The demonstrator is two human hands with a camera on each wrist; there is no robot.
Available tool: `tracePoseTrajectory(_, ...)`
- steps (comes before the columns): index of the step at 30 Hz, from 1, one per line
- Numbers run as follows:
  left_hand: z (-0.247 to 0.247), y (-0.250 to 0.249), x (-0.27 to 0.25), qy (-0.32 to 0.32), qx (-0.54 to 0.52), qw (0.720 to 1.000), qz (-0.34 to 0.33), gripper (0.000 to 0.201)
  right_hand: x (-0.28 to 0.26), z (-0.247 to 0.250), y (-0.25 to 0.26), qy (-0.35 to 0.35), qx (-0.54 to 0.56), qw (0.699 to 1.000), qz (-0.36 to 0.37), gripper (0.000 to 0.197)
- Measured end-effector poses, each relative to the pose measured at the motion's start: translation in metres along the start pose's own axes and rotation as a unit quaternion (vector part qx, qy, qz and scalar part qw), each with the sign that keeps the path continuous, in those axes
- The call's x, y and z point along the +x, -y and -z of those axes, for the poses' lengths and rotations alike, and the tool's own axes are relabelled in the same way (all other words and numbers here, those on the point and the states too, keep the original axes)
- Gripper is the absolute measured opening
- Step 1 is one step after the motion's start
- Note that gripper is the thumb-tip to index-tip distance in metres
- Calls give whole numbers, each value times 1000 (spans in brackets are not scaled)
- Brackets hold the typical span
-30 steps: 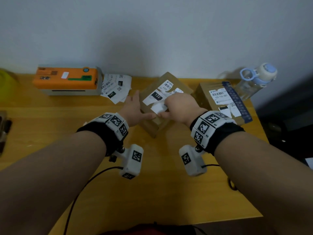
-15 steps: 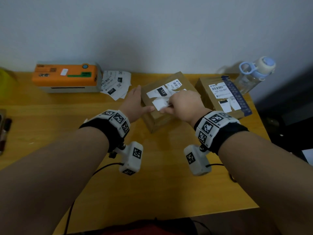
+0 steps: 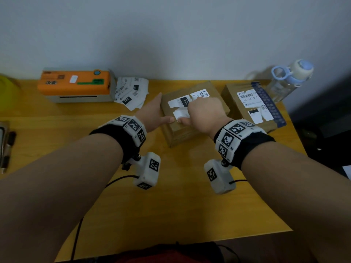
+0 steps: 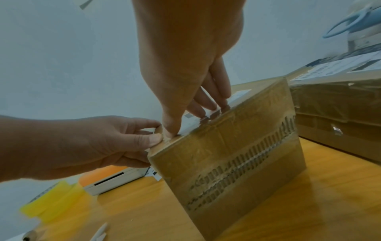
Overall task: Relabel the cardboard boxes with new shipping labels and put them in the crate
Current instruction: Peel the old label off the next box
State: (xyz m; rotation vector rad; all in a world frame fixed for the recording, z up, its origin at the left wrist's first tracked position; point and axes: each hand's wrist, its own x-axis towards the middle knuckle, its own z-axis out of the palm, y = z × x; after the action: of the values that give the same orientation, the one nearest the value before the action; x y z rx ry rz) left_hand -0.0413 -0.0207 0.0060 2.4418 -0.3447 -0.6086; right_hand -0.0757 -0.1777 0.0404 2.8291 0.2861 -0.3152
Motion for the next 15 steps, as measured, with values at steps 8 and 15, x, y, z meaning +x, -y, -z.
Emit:
tracePoseTrajectory(8, 0, -1, 0, 9, -4, 1000, 9, 93, 3, 0, 3, 31, 18, 998, -44, 26)
tracePoseTrajectory(15, 4, -6, -1, 11, 12, 1000, 10, 87, -4, -25, -12, -36, 352, 935, -17, 22)
